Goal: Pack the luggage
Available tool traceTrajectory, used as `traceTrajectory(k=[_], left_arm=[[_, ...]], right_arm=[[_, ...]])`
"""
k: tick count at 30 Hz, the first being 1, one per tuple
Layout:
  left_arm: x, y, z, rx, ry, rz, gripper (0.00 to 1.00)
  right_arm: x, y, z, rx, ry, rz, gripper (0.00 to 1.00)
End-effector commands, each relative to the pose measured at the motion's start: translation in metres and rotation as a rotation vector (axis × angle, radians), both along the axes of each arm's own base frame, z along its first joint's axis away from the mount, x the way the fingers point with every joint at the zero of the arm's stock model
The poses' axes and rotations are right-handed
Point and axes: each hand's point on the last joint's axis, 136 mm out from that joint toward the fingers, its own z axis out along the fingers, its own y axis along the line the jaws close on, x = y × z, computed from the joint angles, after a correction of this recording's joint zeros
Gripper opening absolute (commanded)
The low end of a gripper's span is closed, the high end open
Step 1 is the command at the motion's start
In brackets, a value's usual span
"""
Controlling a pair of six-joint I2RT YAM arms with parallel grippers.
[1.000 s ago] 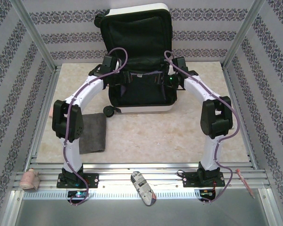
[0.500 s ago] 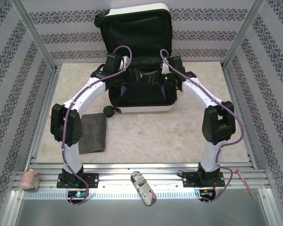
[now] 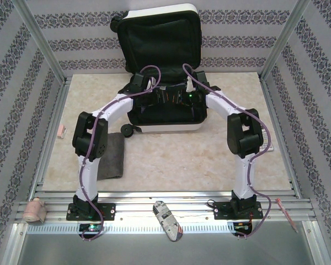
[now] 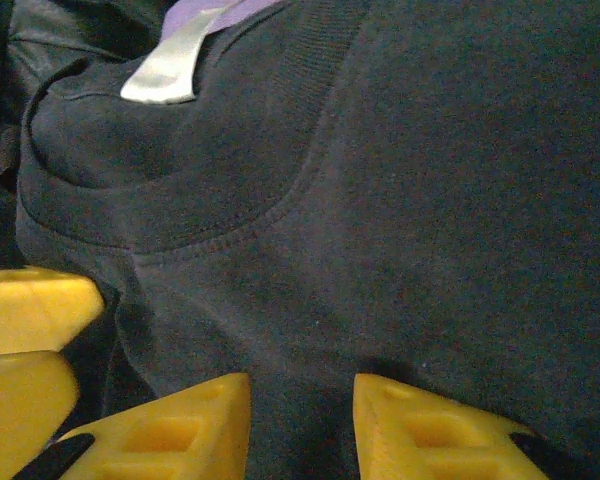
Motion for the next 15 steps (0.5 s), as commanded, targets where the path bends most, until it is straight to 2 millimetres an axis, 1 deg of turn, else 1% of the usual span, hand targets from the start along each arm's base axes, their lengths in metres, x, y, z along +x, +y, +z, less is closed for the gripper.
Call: traceTrajectory(k=[1,5,8,10,12,15], left_arm=[[0.016,0.010,-0.004,-0.001,-0.010,0.040,0.66],[0.021,0.018,-0.021,0.003,0.019,0.052,0.66],[0.022,0.021,-0.023,-0.008,0.025,0.047,0.65],[0.021,0.020,-0.019,-0.008,0.013,0.039,0.65],[0.021,0.019,-0.013,-0.008,0.000,0.028,0.65],[0.022,0.020,0.001,-0.002,-0.024,0.018,0.65]], right_arm=[[0.010,-0.007,-0.013,0.005,0.025,-0.024,0.33],[0.013,-0.013,-0.035,0.001,0.068,-0.035,0.33],[0.012,-0.012,-0.042,0.011,0.089,-0.027,0.34],[0.011,-0.011,-0.041,0.015,0.087,-0.019,0.34],[0.011,-0.011,-0.036,0.021,0.076,-0.013,0.35],[0.012,-0.010,-0.021,0.027,0.045,-0.002,0.36]])
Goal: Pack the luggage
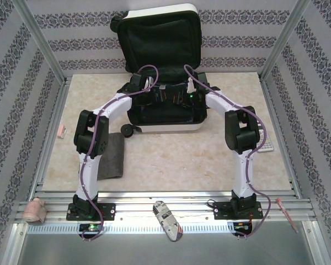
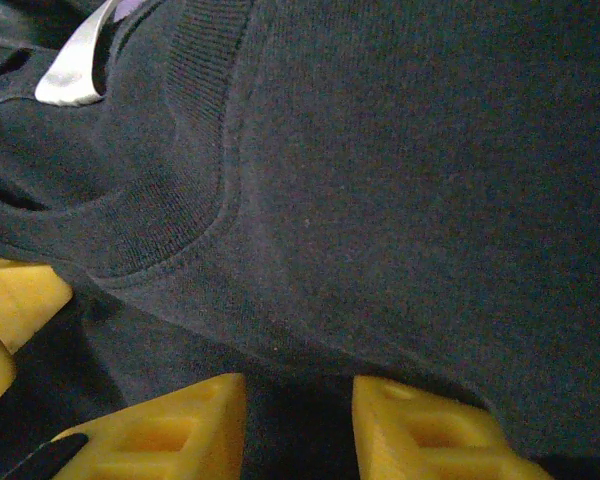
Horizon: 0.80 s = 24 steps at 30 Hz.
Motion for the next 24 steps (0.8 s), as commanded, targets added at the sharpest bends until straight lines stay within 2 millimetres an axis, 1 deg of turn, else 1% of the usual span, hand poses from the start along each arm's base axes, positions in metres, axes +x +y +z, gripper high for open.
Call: traceTrajectory(k=[1,5,8,11,14,17,19,22,24], left_arm=[[0.007,0.009,0.016,0.019,-0.036,0.000,0.65],[0.006,0.013,0.048,0.031,-0.093,-0.005,0.66],[0.000,0.018,0.072,0.048,-0.131,-0.008,0.67],[-0.009,0.028,0.092,0.071,-0.153,0.004,0.67],[-0.019,0.038,0.109,0.094,-0.172,0.012,0.68],[-0.030,0.048,0.120,0.130,-0.183,0.023,0.69],[-0.037,0.054,0.126,0.154,-0.190,0.034,0.70],[-0.047,0.065,0.130,0.194,-0.189,0.049,0.70],[-0.055,0.073,0.131,0.231,-0.180,0.063,0.70]], right_arm=[[0.002,-0.007,0.009,-0.009,-0.013,-0.005,0.37],[-0.001,-0.007,0.039,-0.002,-0.073,0.008,0.39],[-0.004,-0.007,0.059,0.003,-0.112,0.018,0.41],[-0.007,-0.007,0.075,0.014,-0.145,0.026,0.46],[-0.010,-0.005,0.087,0.020,-0.173,0.038,0.51],[-0.011,-0.003,0.096,0.021,-0.196,0.043,0.55],[-0.011,-0.002,0.097,0.024,-0.197,0.045,0.57],[-0.014,0.002,0.102,0.034,-0.205,0.051,0.59],[-0.020,0.006,0.104,0.039,-0.209,0.060,0.59]])
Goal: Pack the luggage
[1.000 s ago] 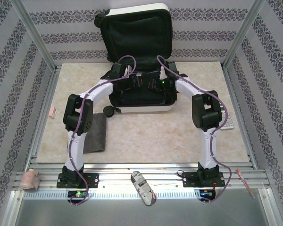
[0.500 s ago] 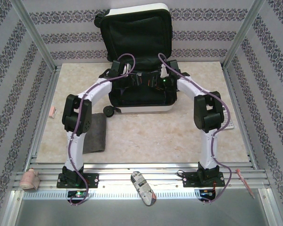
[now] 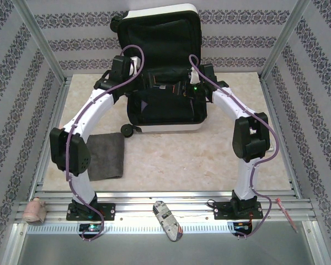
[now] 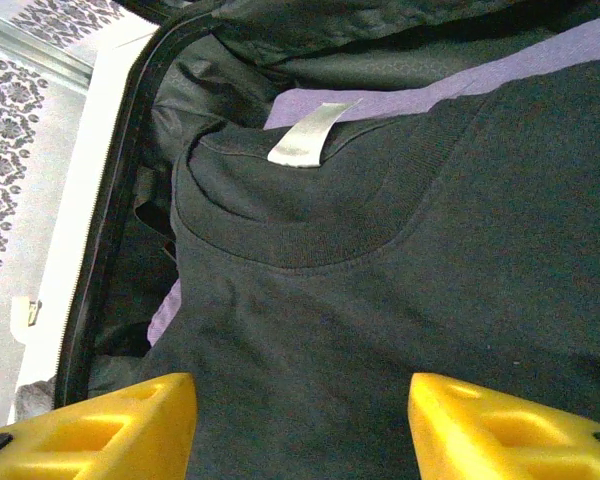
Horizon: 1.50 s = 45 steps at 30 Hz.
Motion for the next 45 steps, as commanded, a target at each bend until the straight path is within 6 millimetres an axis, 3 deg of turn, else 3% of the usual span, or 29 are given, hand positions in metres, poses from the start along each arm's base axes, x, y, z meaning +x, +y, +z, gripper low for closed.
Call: traceTrajectory(k=[1,5,10,17,20,24,29,34,41,45], left_arm=[[-0.019,0.026,-0.024,0.124,0.079,0.044,0.70],[-0.042,0.049,-0.030,0.206,0.127,0.107,0.71],[-0.083,0.080,-0.053,0.284,0.198,0.201,0.71],[-0.168,0.132,-0.094,0.397,0.372,0.361,0.72],[-0.200,0.142,-0.115,0.365,0.418,0.416,0.74],[-0.231,0.139,-0.147,0.279,0.485,0.439,0.73],[-0.247,0.125,-0.180,0.197,0.567,0.404,0.72],[-0.245,0.105,-0.197,0.180,0.573,0.335,0.72],[-0.243,0.093,-0.224,0.199,0.616,0.285,0.71],[-0.247,0.091,-0.236,0.254,0.669,0.276,0.66]], right_arm=[[-0.013,0.007,0.017,0.009,-0.040,0.033,0.59],[-0.032,0.011,0.015,-0.047,-0.075,0.032,0.62],[-0.057,0.016,0.011,-0.026,-0.072,0.047,0.62],[-0.106,0.022,-0.003,-0.031,-0.062,0.086,0.63],[-0.127,0.021,-0.018,-0.049,-0.024,0.106,0.63],[-0.146,0.020,-0.029,-0.065,0.007,0.121,0.63],[-0.151,0.017,-0.028,-0.067,0.005,0.107,0.63],[-0.151,0.020,-0.025,-0.060,-0.002,0.100,0.63],[-0.152,0.021,-0.026,-0.064,-0.001,0.099,0.63],[-0.152,0.020,-0.025,-0.070,-0.003,0.095,0.63]])
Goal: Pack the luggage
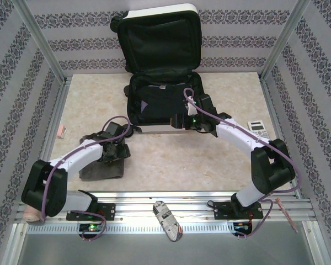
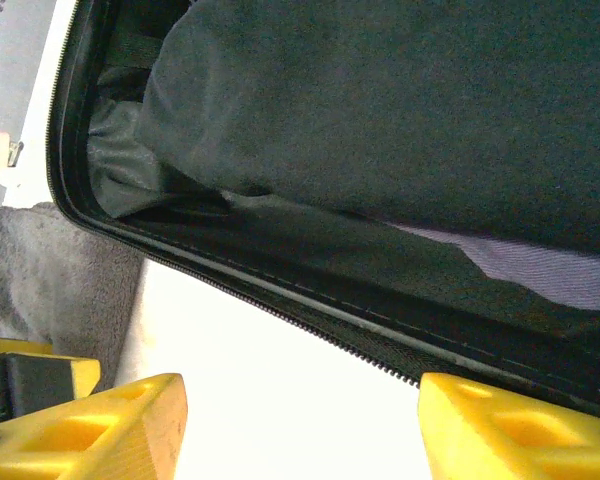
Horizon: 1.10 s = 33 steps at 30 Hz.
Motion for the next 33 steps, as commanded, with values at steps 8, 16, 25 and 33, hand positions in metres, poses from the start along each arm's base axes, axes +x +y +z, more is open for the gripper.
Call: traceTrajectory(k=[8,16,25,33], left_arm=[[0.004,-0.044,-0.005,-0.053,-0.002,-0.101,0.61],[0.007,-0.109,-0.009,-0.116,-0.009,-0.232,0.59],[0.023,-0.110,-0.002,-0.075,-0.058,-0.244,0.62],[0.032,-0.102,0.083,-0.097,-0.214,-0.215,0.77]], right_arm=[[-0.002,-0.002,0.010,-0.016,-0.037,-0.012,0.63],[-0.004,-0.007,0.015,-0.028,-0.055,-0.020,0.63],[-0.046,0.029,0.013,0.024,-0.073,0.151,0.63],[-0.084,0.071,-0.005,0.041,-0.045,0.275,0.65]])
